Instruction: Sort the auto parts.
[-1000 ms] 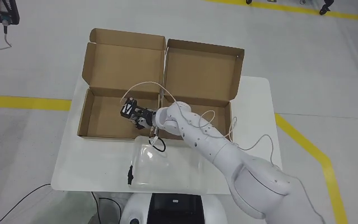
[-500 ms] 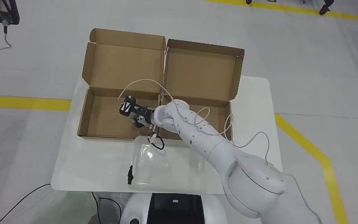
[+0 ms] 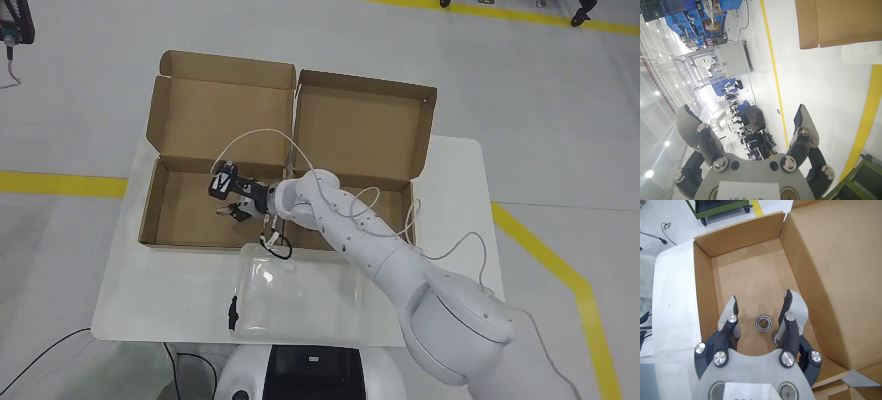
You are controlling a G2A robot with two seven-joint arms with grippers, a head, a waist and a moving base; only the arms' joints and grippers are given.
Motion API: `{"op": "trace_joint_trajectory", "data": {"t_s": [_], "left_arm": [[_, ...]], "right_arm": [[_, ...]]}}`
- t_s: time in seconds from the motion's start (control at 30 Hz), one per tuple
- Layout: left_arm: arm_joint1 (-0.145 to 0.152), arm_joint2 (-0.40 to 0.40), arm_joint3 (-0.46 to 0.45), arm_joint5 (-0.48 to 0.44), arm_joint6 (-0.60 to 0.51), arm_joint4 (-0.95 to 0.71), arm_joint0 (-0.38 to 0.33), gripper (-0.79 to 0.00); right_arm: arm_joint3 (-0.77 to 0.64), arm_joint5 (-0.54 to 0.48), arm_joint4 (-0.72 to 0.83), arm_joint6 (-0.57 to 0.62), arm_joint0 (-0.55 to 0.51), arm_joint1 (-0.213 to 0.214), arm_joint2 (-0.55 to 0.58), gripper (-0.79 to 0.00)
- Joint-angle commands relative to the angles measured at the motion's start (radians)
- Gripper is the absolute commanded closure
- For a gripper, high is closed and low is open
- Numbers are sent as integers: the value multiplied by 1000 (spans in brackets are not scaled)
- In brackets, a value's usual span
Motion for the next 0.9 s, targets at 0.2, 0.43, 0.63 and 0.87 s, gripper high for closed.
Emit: {"op": "trace_joint_trajectory", "data": {"t_s": [0.2, 0.43, 0.63, 0.87], "left_arm": [[0, 0, 0, 0, 0, 0, 0, -785], [0, 0, 0, 0, 0, 0, 0, -785], [0, 0, 0, 0, 0, 0, 0, -785], [0, 0, 0, 0, 0, 0, 0, -785]], "right_arm": [[-121, 1, -79, -58, -38, 65, 53, -785], [-322, 15, -161, -63, -130, 151, 145, -785], [-565, 14, -243, 12, -254, 228, 248, -785], [-849, -7, -324, 70, -465, 318, 429, -785]]}}
